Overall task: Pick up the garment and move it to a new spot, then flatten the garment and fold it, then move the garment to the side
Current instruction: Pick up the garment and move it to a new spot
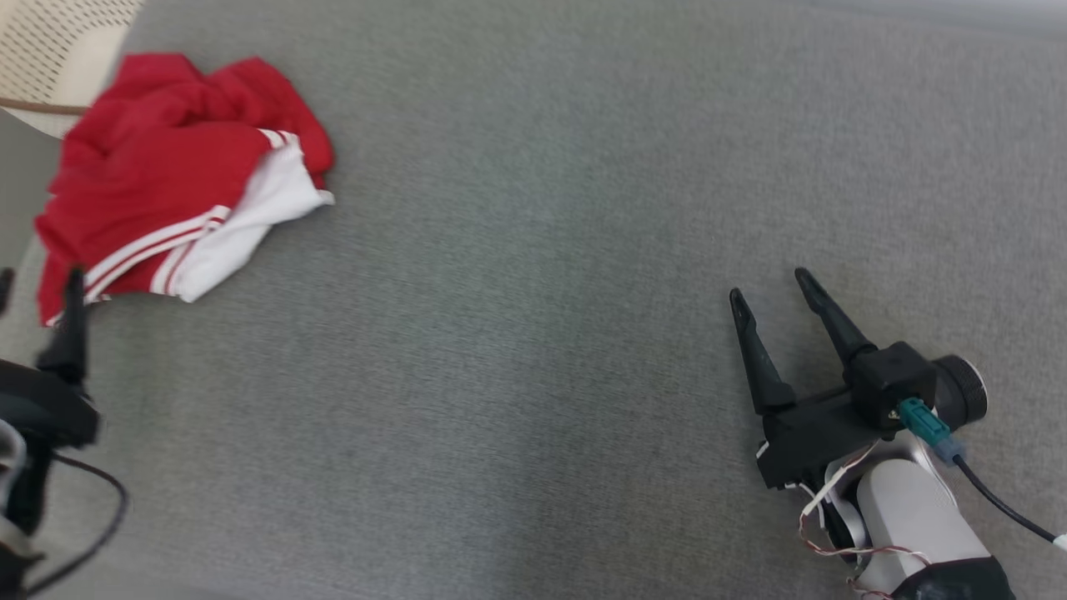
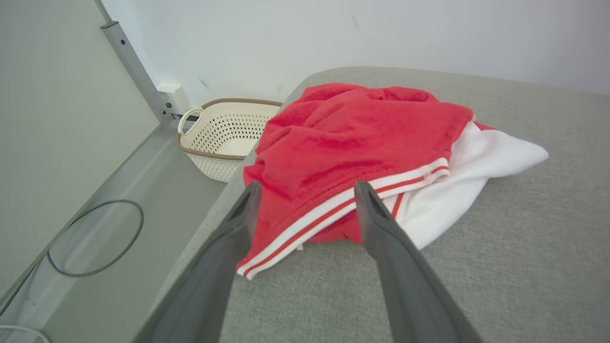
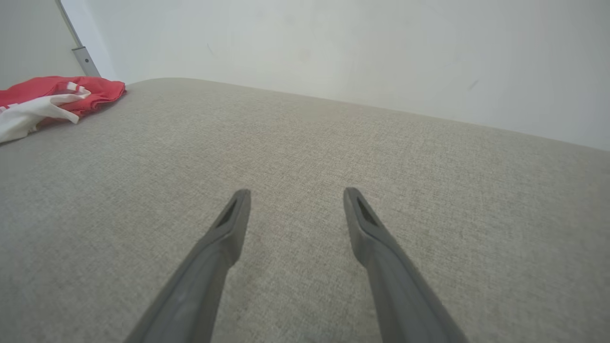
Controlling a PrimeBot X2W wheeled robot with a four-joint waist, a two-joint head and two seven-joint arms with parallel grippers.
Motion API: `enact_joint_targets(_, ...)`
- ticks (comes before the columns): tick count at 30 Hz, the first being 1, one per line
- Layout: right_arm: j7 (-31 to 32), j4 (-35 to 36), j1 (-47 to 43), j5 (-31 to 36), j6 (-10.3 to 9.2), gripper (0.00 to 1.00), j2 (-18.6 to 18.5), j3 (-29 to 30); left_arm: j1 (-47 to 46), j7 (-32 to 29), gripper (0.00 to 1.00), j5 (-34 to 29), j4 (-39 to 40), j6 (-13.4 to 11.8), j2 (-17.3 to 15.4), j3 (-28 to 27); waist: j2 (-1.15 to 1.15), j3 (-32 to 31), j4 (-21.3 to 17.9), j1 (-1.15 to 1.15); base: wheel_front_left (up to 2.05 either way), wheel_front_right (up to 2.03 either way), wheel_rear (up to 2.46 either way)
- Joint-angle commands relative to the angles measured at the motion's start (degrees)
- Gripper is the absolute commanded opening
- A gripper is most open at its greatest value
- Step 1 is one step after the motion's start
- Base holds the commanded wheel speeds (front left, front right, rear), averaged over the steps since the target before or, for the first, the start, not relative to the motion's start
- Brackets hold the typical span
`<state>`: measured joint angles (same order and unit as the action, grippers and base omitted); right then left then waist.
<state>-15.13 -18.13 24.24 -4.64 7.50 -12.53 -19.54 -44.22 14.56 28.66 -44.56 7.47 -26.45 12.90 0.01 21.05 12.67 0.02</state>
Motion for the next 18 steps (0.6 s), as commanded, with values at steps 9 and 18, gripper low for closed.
enact_joint_targets(9, 0.1, 1.9, 2.5, 1.5, -0.05, 1.00, -0.9, 0.9, -5.8, -4.3, 1.00, 13.2, -5.1, 0.0, -6.8, 7.5, -0.01, 7.9, -6.4, -0.02, 0.00, 0.00, 0.00)
enact_joint_targets(18, 0.2, 2.6, 2.8, 1.9, -0.06, 1.00, -0.9, 1.8, -8.6, -8.4, 0.85, 20.0, -11.3, 0.0, -6.5, 10.1, -0.01, 10.0, -8.7, -0.02, 0.00, 0.00, 0.00)
